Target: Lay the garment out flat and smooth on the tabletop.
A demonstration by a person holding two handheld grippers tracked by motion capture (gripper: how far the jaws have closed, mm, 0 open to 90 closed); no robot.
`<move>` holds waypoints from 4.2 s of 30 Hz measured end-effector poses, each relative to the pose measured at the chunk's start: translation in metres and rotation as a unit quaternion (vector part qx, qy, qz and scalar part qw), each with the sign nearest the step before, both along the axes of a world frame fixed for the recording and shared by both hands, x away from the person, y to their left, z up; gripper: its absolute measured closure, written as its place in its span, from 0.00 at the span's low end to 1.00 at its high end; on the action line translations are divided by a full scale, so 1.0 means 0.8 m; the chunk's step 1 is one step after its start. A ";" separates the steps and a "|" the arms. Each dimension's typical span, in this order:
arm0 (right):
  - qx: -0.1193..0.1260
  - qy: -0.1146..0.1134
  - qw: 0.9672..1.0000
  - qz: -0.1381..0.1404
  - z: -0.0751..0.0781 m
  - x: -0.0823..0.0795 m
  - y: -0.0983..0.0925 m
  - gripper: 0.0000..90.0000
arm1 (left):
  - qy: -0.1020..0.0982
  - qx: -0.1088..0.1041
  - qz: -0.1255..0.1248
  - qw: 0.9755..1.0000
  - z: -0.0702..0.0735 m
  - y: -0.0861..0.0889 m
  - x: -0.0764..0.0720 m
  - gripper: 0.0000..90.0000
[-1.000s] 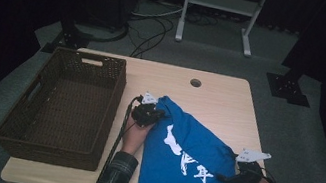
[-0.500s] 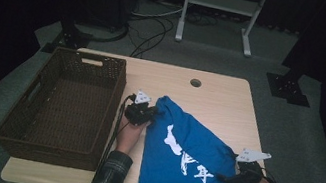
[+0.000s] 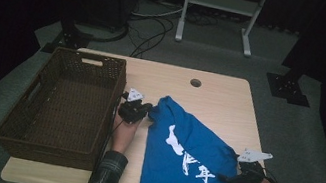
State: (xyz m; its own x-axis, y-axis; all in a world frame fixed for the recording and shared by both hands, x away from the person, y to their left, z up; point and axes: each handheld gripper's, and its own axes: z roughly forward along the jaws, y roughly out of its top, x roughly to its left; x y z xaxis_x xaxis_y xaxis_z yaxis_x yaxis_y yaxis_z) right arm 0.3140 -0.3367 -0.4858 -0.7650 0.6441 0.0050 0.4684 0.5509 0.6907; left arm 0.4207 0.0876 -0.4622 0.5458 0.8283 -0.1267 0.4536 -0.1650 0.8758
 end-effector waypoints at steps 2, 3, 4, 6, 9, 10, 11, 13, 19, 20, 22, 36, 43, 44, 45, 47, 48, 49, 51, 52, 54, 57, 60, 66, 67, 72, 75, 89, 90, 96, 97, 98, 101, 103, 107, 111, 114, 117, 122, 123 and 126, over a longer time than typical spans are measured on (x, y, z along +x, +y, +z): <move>0.000 0.000 1.000 0.000 0.000 0.000 0.000 0.00 | 0.000 0.005 0.012 1.000 0.001 0.002 -0.003 0.96; 0.000 0.000 1.000 0.000 0.000 0.000 0.000 0.00 | 0.002 0.007 0.016 1.000 0.001 0.003 -0.004 0.97; 0.000 0.000 1.000 0.000 0.000 0.000 0.000 0.00 | 0.002 0.009 0.020 1.000 0.002 0.002 -0.004 0.97; 0.000 0.000 1.000 0.000 0.000 0.000 0.000 0.00 | -0.004 0.020 0.025 0.999 0.004 -0.001 -0.006 0.95; 0.000 0.000 1.000 -0.001 0.000 0.000 0.000 0.00 | -0.010 0.011 0.019 1.000 0.007 -0.003 -0.008 0.90; 0.000 0.000 1.000 -0.001 0.000 0.000 0.000 0.00 | -0.011 0.009 0.018 1.000 0.008 -0.003 -0.009 0.89; 0.000 0.000 1.000 -0.001 0.000 0.000 0.000 0.00 | -0.013 0.005 0.019 1.000 0.009 -0.003 -0.009 0.87; 0.000 0.000 1.000 -0.001 0.000 0.000 0.000 0.00 | -0.015 -0.001 0.017 1.000 0.011 -0.002 -0.011 0.83; 0.000 0.000 1.000 -0.002 0.000 0.000 0.000 0.00 | -0.017 -0.030 0.000 0.999 0.016 -0.001 -0.013 0.63; 0.001 0.000 1.000 -0.002 0.000 0.000 0.000 0.00 | -0.016 -0.030 -0.004 0.999 0.016 -0.002 -0.013 0.60; 0.000 0.000 1.000 -0.002 0.000 0.000 0.000 0.00 | -0.014 -0.030 -0.012 0.999 0.016 -0.003 -0.014 0.53; 0.000 -0.001 1.000 -0.003 0.000 0.000 0.001 0.00 | -0.007 -0.016 -0.084 0.996 0.022 -0.014 -0.025 0.24; 0.000 -0.001 1.000 -0.003 0.000 0.000 0.001 0.00 | -0.001 -0.010 -0.105 0.994 0.030 -0.018 -0.035 0.11; 0.000 -0.001 1.000 -0.003 0.000 0.000 0.001 0.00 | 0.000 -0.008 -0.108 0.994 0.031 -0.018 -0.036 0.10; 0.000 -0.001 1.000 -0.003 0.000 0.000 0.001 0.00 | 0.000 -0.008 -0.113 0.994 0.032 -0.019 -0.037 0.08; 0.000 -0.001 1.000 -0.003 0.000 0.000 0.001 0.00 | 0.004 -0.007 -0.126 0.992 0.034 -0.020 -0.041 0.04; 0.000 -0.001 1.000 -0.002 0.000 0.000 0.001 0.00 | 0.004 -0.005 -0.130 0.991 0.035 -0.021 -0.043 0.03; 0.000 -0.001 1.000 -0.003 0.000 0.000 0.001 0.00 | 0.005 0.000 -0.135 0.991 0.035 -0.022 -0.045 0.01; 0.000 -0.001 1.000 -0.003 0.000 0.000 0.001 0.00 | 0.003 0.006 -0.143 0.990 0.036 -0.025 -0.051 0.00; 0.000 -0.001 1.000 -0.003 0.000 0.000 0.001 0.00 | 0.001 0.007 -0.144 0.989 0.036 -0.026 -0.054 0.00; 0.000 -0.001 1.000 -0.003 0.000 0.000 0.001 0.00 | 0.000 0.009 -0.151 0.989 0.035 -0.027 -0.059 0.00; 0.000 -0.001 1.000 -0.003 0.000 0.000 0.001 0.00 | 0.005 0.016 -0.163 0.986 0.030 -0.032 -0.067 0.00; 0.000 -0.001 1.000 -0.003 0.000 0.000 0.001 0.00 | 0.008 0.032 -0.173 0.984 0.024 -0.036 -0.075 0.00; 0.000 -0.001 1.000 -0.002 0.000 0.000 0.001 0.00 | 0.017 0.053 -0.182 0.982 0.013 -0.043 -0.087 0.00; 0.000 -0.001 1.000 -0.003 0.000 0.000 0.001 0.00 | 0.019 0.055 -0.182 0.982 0.011 -0.043 -0.088 0.00; 0.000 -0.001 1.000 -0.002 0.000 0.000 0.001 0.00 | 0.031 0.071 -0.191 0.979 0.001 -0.046 -0.094 0.00; 0.000 -0.001 1.000 -0.002 0.000 0.000 0.001 0.00 | 0.039 0.082 -0.199 0.976 -0.006 -0.050 -0.096 0.00; 0.000 -0.001 1.000 -0.003 0.000 -0.001 0.000 0.00 | 0.057 0.131 -0.217 0.966 -0.027 -0.064 -0.097 0.00; -0.001 -0.001 1.000 -0.004 0.000 -0.001 0.000 0.00 | 0.054 0.139 -0.216 0.965 -0.028 -0.065 -0.098 0.00; 0.009 -0.001 1.000 -0.010 0.007 -0.002 -0.002 0.00 | 0.049 0.153 -0.218 0.963 -0.028 -0.068 -0.099 0.00; 0.014 -0.002 1.000 -0.011 0.009 -0.003 -0.003 0.00 | 0.049 0.153 -0.218 0.963 -0.028 -0.068 -0.099 0.00; 0.021 -0.003 1.000 -0.012 0.011 -0.003 -0.004 0.00 | 0.049 0.153 -0.218 0.963 -0.028 -0.068 -0.099 0.00; 0.032 -0.008 0.999 -0.014 0.017 -0.004 -0.006 0.00 | 0.049 0.153 -0.218 0.963 -0.028 -0.068 -0.099 0.00; 0.036 -0.012 0.999 -0.015 0.020 -0.005 -0.006 0.00 | 0.048 0.153 -0.218 0.963 -0.028 -0.068 -0.099 0.00; 0.048 -0.015 0.999 -0.013 0.025 -0.005 -0.005 0.00 | 0.048 0.153 -0.218 0.963 -0.028 -0.068 -0.099 0.00; 0.059 -0.014 0.998 -0.008 0.028 -0.003 -0.003 0.00 | 0.049 0.153 -0.218 0.963 -0.028 -0.068 -0.099 0.00; 0.062 -0.013 0.998 -0.008 0.029 -0.002 -0.001 0.00 | 0.048 0.153 -0.218 0.963 -0.028 -0.068 -0.099 0.00; 0.062 -0.016 0.998 -0.006 0.029 -0.001 0.002 0.00 | 0.049 0.153 -0.217 0.963 -0.028 -0.068 -0.099 0.00; 0.063 -0.024 0.998 -0.008 0.034 0.000 0.006 0.00 | 0.049 0.152 -0.218 0.963 -0.028 -0.068 -0.099 0.00; 0.062 -0.023 0.998 -0.008 0.035 0.000 0.007 0.00 | 0.048 0.152 -0.218 0.963 -0.028 -0.068 -0.099 0.00; 0.075 -0.014 0.997 -0.003 0.038 0.003 0.010 0.00 | 0.048 0.152 -0.217 0.963 -0.028 -0.068 -0.099 0.00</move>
State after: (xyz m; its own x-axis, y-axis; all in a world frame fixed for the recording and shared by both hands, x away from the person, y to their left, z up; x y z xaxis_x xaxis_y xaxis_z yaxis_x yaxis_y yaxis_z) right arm 0.3164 -0.3286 -0.4555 -0.7624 0.6423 0.0792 0.4502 0.4384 0.7779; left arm 0.3412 0.0334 -0.4849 0.8473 0.5308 0.0183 0.3603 -0.5998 0.7144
